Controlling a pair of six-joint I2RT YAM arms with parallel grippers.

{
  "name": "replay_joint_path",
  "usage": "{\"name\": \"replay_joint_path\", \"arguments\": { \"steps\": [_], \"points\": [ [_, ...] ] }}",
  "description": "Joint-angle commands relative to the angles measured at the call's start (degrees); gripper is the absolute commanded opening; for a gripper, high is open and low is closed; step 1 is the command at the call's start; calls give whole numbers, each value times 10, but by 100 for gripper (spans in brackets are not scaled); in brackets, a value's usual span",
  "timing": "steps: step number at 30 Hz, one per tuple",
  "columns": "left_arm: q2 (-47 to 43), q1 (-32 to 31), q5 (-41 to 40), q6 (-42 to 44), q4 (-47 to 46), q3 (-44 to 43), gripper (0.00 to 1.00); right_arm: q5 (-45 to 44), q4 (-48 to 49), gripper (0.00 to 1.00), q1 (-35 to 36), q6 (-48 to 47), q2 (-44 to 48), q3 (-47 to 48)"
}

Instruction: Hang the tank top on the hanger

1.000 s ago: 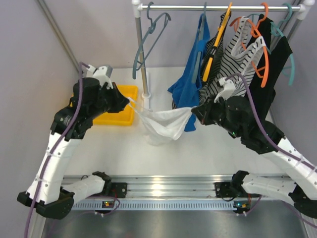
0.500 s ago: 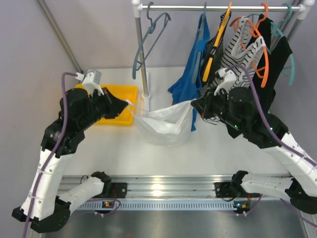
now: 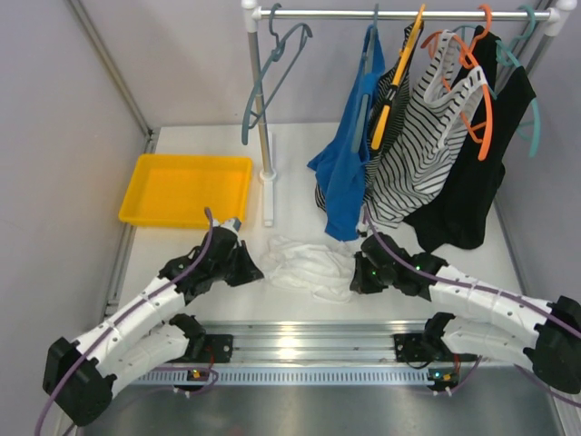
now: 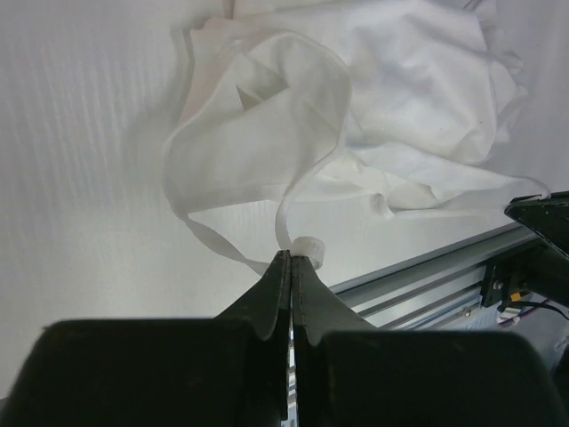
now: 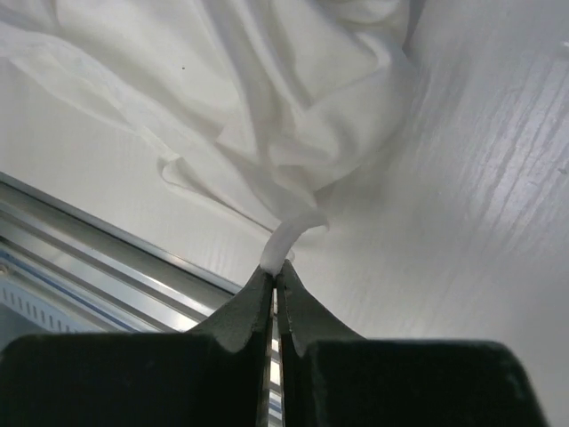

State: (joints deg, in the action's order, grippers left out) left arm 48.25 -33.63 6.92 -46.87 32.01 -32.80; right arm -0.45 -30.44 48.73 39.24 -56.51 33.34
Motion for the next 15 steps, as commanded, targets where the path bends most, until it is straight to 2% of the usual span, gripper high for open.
{"name": "replay_joint_path", "arguments": {
  "steps": [1, 3, 4, 10, 15],
  "points": [
    [13, -45, -53, -36, -94, 5, 0, 15, 75, 4, -7, 24, -8, 13],
    [21, -54, -64, -37, -88, 4, 0, 6, 63, 9, -7, 20, -12, 29],
    [24, -55, -64, -37, -87, 4, 0, 6, 49, 17, -7, 15, -11, 35],
    [-6, -55, -149, -50, -36, -2, 0, -36, 4, 47, -8, -3, 16, 66],
    [-35, -56, -204, -88, 4, -6, 0, -42, -29, 59, -7, -14, 37, 105]
  ]
}}
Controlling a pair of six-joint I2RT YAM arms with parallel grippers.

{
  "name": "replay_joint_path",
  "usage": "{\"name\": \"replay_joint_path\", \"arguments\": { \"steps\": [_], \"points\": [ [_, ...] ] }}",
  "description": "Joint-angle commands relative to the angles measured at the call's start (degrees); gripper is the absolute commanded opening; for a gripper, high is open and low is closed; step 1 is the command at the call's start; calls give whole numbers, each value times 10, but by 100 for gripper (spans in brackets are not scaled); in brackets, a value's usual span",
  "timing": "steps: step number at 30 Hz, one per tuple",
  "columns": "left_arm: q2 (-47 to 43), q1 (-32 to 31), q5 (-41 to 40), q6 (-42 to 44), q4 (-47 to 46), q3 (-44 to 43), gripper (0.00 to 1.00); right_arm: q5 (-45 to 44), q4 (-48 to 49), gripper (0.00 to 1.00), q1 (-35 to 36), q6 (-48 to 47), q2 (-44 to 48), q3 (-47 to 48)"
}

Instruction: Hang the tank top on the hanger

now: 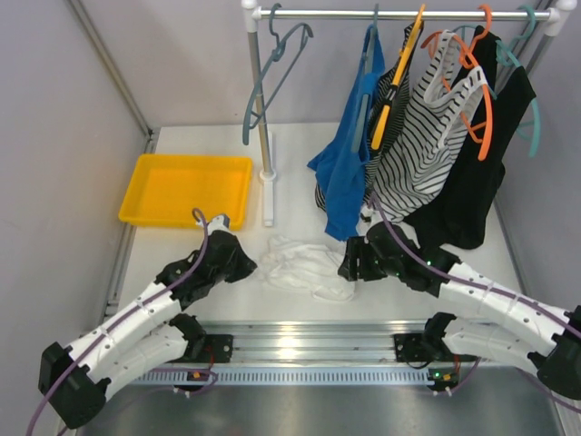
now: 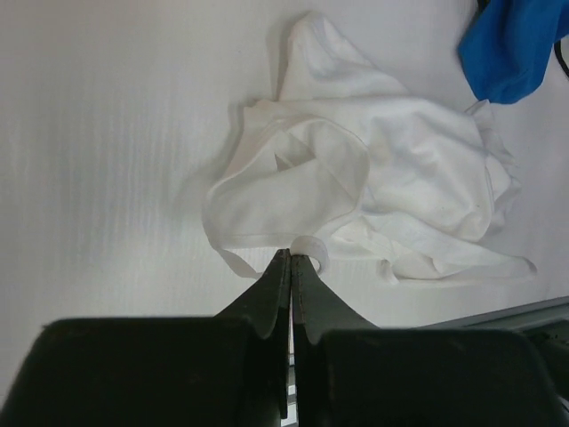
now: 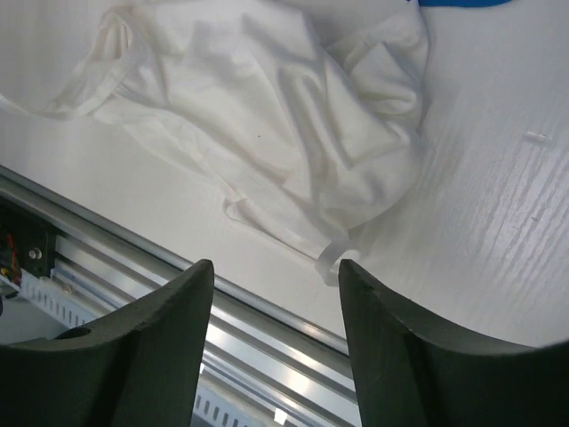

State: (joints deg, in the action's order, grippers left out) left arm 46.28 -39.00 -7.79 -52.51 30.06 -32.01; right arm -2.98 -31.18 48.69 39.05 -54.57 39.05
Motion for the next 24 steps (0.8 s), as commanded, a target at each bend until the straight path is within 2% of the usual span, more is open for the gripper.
{"name": "replay_joint_path", "arguments": {
  "steps": [1, 4, 8, 10, 15, 17, 19, 20, 22, 23, 24],
  "points": [
    [-14, -1, -60, -38, 25, -13, 0, -18, -33, 59, -6, -15, 17, 59],
    [-4, -2, -67, -58, 35, -10, 0, -14, -56, 60, -2, -35, 14, 103],
    [-1, -1, -62, -73, 23, 4, 3, 3, -41, 63, 2, -44, 17, 160],
    [-2, -2, -62, -75, 18, 5, 4, -4, -51, 64, 3, -51, -1, 223],
    [9, -1, -50, -68, 4, 5, 4, -54, -82, 65, 4, -100, -126, 454],
    [13, -2, -48, -64, 5, 3, 4, -87, -92, 70, 4, -117, -197, 530],
    [12, -2, -47, -58, 5, 3, 4, -105, -109, 74, 2, -141, -256, 669],
    [12, -1, -45, -57, 3, 3, 4, -118, -131, 75, 0, -149, -321, 772],
    [11, -1, -43, -51, -1, 1, 4, -138, -154, 80, -4, -164, -388, 879],
    [11, -2, -42, -49, -1, 0, 4, -147, -158, 82, -8, -169, -446, 968],
    [14, -1, -41, -44, -1, -1, 4, -149, -153, 87, -17, -172, -470, 1001]
  ]
}}
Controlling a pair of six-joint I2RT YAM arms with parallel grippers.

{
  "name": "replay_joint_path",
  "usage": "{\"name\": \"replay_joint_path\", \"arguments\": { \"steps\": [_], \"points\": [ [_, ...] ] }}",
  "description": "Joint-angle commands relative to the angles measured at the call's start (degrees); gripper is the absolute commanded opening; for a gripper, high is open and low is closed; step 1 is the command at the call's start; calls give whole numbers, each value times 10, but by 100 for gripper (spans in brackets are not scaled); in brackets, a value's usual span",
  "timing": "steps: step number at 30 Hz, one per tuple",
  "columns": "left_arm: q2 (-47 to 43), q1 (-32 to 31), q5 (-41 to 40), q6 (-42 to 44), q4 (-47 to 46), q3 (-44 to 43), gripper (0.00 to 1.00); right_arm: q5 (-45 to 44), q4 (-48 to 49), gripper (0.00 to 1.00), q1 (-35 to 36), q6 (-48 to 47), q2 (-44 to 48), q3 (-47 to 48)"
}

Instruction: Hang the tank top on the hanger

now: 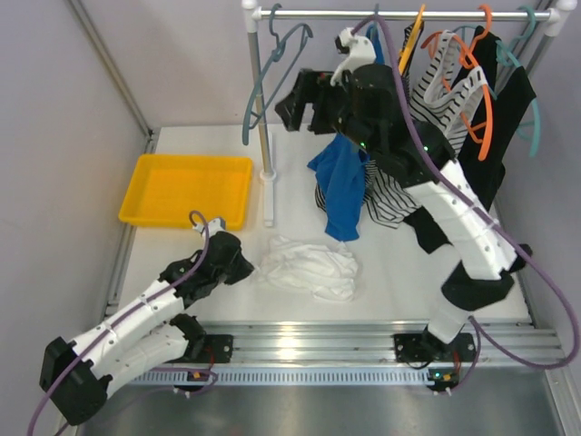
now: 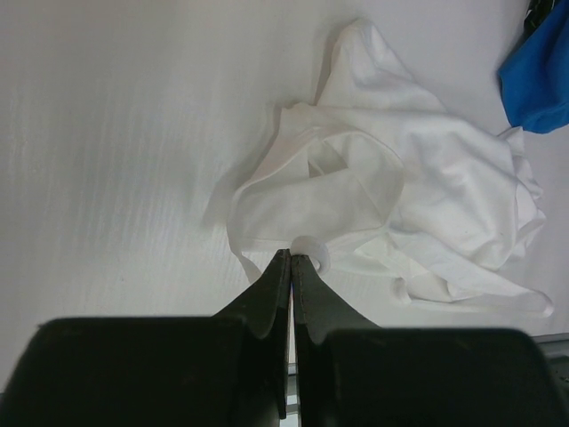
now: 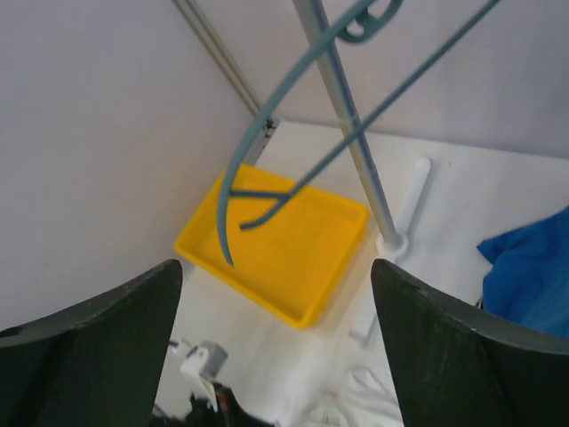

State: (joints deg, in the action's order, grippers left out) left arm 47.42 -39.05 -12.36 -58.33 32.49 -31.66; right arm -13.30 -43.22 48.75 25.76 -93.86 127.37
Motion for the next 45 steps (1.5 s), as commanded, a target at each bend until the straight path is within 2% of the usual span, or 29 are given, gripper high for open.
{"name": "replay_joint_path", "arguments": {
  "steps": [1, 6, 10, 15, 22, 34, 45],
  "points": [
    [4, -1, 6, 15, -27, -5, 4, -46, -20, 90, -23, -41, -95, 138],
    [8, -1, 10, 28, -35, -2, 4, -75, 131, 100, -35, -54, -120, 101],
    [14, -1, 17, 34, -47, 9, 4, -99, 176, 100, -34, -66, -149, 124],
    [8, -1, 20, 37, -54, 23, 3, -112, 237, 100, -30, -56, -132, 86],
    [1, -2, 24, 37, -55, 30, 6, -117, 253, 100, -11, -35, -162, 103],
    [-17, -1, 19, 52, -33, 21, 9, -223, 242, 100, 39, -60, -228, 147],
    [-36, -1, 10, 52, -23, 30, 9, -277, 218, 99, 64, -93, -221, 122]
  ]
}}
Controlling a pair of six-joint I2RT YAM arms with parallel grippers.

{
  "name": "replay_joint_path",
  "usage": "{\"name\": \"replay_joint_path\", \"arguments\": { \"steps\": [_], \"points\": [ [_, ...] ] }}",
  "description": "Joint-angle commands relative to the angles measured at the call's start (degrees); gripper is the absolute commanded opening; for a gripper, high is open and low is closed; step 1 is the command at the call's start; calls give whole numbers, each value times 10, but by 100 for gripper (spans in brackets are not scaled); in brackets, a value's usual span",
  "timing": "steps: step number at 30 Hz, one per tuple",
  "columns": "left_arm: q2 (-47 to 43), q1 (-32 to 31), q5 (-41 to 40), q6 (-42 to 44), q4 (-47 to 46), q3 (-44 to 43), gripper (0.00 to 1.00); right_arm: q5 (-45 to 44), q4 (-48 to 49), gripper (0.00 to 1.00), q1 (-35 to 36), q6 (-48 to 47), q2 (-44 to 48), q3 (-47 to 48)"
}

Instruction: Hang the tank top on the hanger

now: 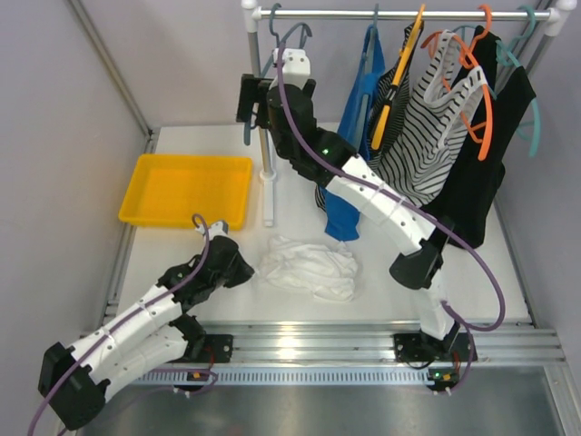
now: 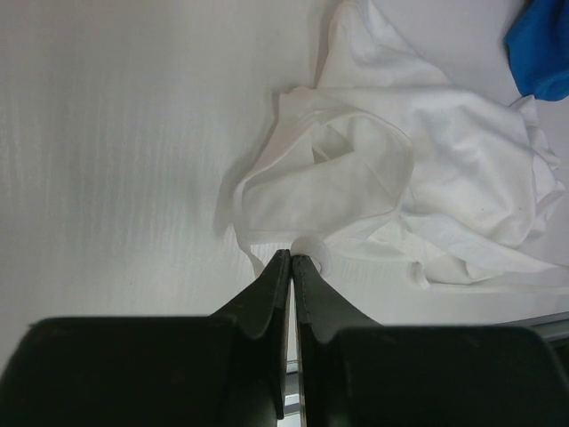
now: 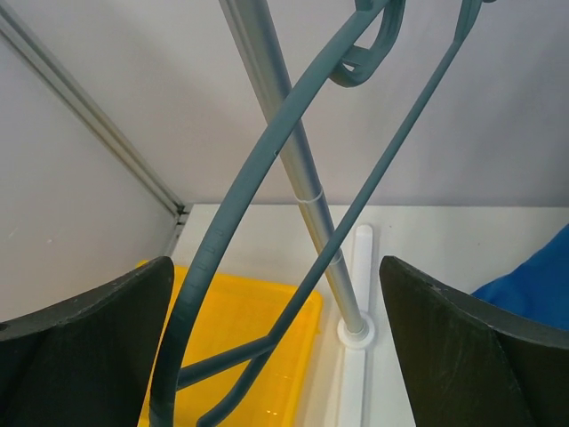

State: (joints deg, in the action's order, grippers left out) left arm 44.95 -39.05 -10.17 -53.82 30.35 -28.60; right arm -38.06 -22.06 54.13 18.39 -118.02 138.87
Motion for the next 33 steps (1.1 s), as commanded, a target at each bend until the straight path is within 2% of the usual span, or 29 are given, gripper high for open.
{"name": "replay_joint_path", "arguments": {
  "steps": [1, 6, 15, 21, 25, 33],
  "points": [
    [-13, -1, -13, 7, 1, -1, 9, -31, 5, 98, 9, -20, 24, 3],
    [-25, -1, -20, 6, 5, 4, 9, -36, 14, 88, 10, -24, 46, -36],
    [-21, 0, -19, 8, -2, 7, 9, -42, 15, 83, 10, -38, 73, -55],
    [-21, 0, -20, 12, -7, 7, 10, -39, 10, 77, 8, -56, 80, -57],
    [-20, 0, -19, 13, -11, 7, 10, -38, 1, 68, 7, -60, 84, -59],
    [-23, 0, -20, 16, -9, 7, 10, -15, -20, 63, -5, -68, 86, -56]
  ]
}}
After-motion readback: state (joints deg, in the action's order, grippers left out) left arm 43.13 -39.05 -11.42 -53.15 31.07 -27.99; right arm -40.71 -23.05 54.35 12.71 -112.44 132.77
